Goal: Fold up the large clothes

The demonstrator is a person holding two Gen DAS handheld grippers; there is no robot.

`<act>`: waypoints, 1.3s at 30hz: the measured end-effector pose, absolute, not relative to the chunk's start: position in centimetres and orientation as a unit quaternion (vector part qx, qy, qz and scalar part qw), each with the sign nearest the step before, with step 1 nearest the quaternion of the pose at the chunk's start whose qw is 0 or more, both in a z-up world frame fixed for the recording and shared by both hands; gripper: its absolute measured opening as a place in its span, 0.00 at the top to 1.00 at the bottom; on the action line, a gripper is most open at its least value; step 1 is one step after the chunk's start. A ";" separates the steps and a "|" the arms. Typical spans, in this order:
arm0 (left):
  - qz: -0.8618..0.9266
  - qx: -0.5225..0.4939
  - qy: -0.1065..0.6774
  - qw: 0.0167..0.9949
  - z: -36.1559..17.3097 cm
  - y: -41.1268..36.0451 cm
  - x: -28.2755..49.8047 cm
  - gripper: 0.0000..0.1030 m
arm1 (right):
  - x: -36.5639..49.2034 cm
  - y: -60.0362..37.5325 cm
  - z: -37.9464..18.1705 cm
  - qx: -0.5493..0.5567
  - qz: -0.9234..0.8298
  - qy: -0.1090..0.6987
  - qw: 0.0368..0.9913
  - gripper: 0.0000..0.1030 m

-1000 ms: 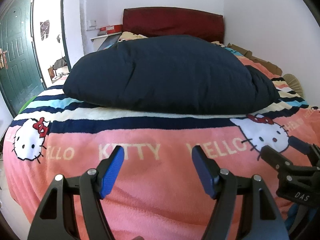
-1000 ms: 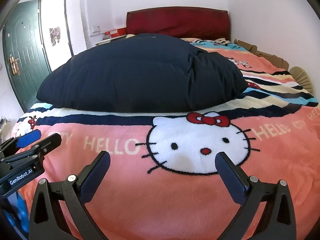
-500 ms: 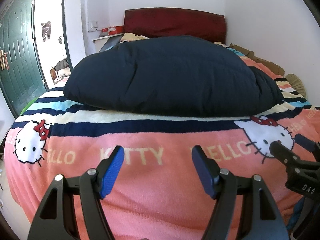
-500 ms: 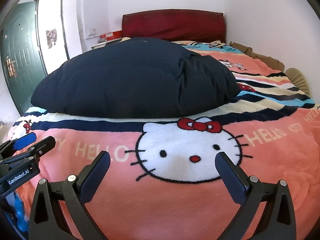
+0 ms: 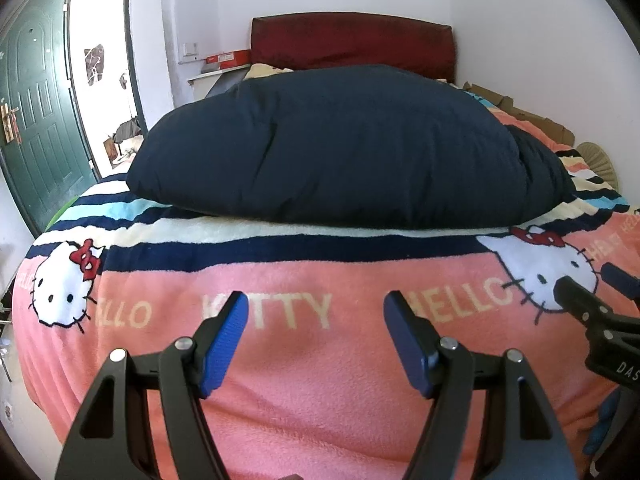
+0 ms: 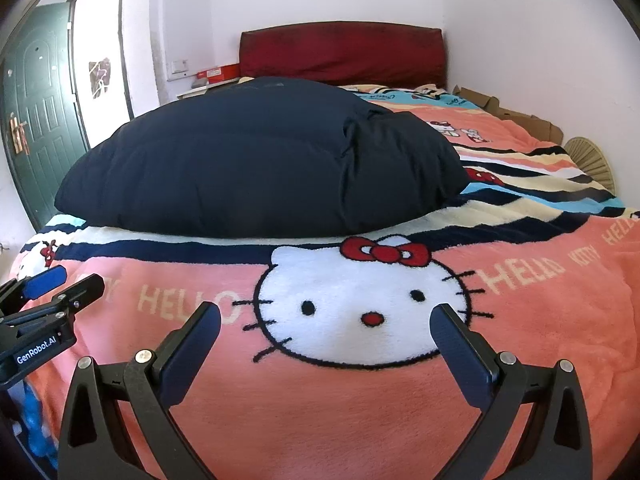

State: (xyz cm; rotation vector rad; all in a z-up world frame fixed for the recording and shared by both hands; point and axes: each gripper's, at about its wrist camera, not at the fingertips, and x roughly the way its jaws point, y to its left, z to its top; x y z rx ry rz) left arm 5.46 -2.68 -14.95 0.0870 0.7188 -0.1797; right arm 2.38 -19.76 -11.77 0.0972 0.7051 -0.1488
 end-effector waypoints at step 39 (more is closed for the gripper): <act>-0.095 0.047 0.351 0.930 -15.2 -2.7 5.3 0.33 | 2.3 -20.4 -12.8 0.061 -0.073 0.355 0.930 0.00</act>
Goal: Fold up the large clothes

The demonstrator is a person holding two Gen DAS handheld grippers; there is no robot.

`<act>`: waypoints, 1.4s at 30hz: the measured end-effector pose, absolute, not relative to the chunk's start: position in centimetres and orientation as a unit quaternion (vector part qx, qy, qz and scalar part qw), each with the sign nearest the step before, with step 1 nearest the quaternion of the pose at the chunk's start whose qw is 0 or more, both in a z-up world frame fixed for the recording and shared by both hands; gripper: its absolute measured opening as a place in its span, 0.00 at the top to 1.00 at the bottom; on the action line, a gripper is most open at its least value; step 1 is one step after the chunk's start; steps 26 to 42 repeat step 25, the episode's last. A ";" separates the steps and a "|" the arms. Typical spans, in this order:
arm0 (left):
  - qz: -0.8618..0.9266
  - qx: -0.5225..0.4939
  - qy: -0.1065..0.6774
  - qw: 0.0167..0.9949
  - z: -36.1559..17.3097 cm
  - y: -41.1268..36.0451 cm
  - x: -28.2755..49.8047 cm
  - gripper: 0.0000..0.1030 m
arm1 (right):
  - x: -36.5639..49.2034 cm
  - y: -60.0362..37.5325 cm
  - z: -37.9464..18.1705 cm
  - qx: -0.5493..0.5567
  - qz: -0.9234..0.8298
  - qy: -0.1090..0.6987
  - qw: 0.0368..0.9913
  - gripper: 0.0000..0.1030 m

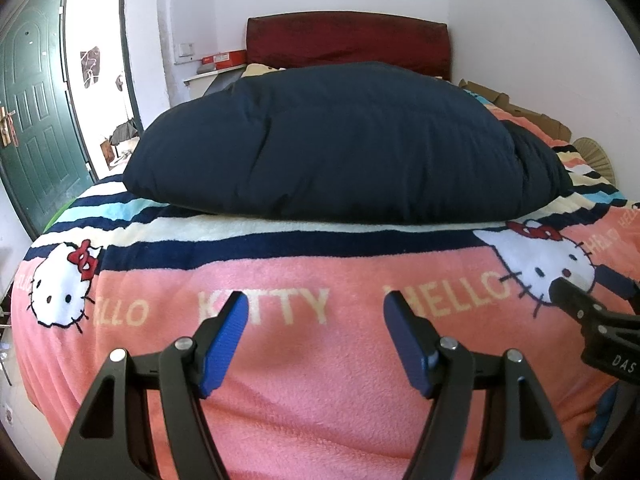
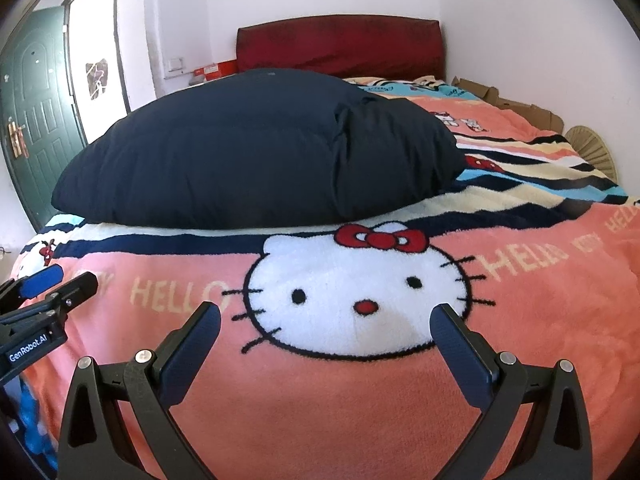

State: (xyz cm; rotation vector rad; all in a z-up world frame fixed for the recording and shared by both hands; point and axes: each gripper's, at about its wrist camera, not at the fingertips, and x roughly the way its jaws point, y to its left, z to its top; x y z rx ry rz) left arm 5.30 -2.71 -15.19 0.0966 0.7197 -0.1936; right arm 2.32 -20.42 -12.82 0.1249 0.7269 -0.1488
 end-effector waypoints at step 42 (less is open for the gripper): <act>-0.094 0.050 0.352 0.930 -15.2 -2.4 5.1 0.33 | 2.1 -20.4 -13.0 0.064 -0.075 0.356 0.929 0.00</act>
